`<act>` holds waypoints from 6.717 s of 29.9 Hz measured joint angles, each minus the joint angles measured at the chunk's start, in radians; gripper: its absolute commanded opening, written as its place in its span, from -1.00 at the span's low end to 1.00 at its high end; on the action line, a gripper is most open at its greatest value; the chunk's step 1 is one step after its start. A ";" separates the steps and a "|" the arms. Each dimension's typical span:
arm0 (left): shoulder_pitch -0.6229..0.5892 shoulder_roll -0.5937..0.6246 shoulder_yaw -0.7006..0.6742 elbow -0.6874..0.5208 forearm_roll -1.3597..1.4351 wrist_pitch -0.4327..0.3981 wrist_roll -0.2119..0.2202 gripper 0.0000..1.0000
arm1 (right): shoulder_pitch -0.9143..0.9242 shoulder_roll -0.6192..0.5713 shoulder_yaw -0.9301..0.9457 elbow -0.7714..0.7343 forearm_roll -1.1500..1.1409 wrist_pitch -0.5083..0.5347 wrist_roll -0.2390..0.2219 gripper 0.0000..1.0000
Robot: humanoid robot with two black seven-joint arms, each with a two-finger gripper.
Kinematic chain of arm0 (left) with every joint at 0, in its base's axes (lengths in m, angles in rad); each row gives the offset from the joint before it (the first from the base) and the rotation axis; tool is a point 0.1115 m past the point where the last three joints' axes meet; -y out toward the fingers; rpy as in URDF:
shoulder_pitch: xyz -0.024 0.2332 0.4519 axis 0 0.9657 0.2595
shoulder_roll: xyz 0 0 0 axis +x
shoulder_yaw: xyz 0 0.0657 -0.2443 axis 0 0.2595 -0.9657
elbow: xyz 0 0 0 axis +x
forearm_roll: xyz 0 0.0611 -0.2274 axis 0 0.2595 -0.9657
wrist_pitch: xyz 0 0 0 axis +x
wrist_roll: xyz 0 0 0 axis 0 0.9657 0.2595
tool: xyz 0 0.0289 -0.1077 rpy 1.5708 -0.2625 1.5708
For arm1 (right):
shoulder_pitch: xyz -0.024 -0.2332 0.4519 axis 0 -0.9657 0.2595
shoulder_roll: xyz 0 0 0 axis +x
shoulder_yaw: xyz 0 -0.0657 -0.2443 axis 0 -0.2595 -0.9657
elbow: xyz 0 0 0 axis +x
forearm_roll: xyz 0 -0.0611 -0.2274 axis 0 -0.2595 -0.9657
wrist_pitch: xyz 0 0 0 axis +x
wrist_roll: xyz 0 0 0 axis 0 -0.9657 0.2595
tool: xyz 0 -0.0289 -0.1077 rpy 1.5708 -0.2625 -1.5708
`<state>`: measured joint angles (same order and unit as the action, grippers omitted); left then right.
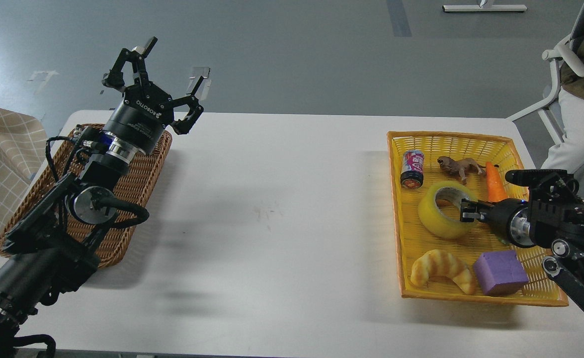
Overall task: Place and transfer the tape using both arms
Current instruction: 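Lift the tape roll with the right gripper and carry it toward table center, then lower the tape roll onto the table and open the right gripper, then withdraw the right gripper back above the tray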
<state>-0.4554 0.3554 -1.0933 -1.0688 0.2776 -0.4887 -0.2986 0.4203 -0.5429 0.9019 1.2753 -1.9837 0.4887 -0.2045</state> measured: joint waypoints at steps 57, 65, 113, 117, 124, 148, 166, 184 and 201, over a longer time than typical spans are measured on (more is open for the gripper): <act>-0.008 -0.018 -0.002 0.006 -0.004 0.000 -0.005 0.95 | 0.504 0.425 -0.408 -0.170 0.082 0.000 0.000 -1.00; -0.008 -0.018 -0.002 0.005 -0.009 0.000 -0.005 0.96 | 0.523 0.487 -0.458 -0.228 0.080 0.000 -0.001 -1.00; -0.010 -0.044 -0.002 0.004 -0.012 0.000 -0.005 0.95 | 0.465 0.543 -0.486 -0.343 0.059 0.000 -0.004 -0.78; -0.011 -0.044 -0.001 0.004 -0.012 0.000 -0.005 0.95 | 0.465 0.543 -0.486 -0.343 0.060 0.000 -0.017 -0.19; -0.011 -0.044 0.000 0.004 -0.011 0.000 -0.005 0.95 | 0.464 0.543 -0.485 -0.341 0.068 0.000 -0.021 0.90; -0.008 -0.044 -0.001 0.004 -0.012 0.000 -0.004 0.95 | 0.543 0.373 -0.381 -0.061 0.126 0.000 -0.019 0.97; -0.013 -0.035 0.005 0.007 0.001 0.000 0.006 0.95 | 0.265 0.209 0.193 0.119 0.390 0.000 -0.016 0.97; -0.022 -0.027 0.003 0.032 0.002 0.000 0.007 0.95 | 0.067 0.271 0.613 0.009 0.998 0.000 -0.011 0.97; -0.017 -0.024 0.006 0.031 0.003 0.000 0.007 0.95 | 0.060 0.310 0.650 -0.220 1.621 0.000 -0.008 0.97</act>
<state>-0.4726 0.3310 -1.0873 -1.0374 0.2807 -0.4887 -0.2914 0.4806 -0.2327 1.5518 1.0556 -0.3627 0.4884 -0.2129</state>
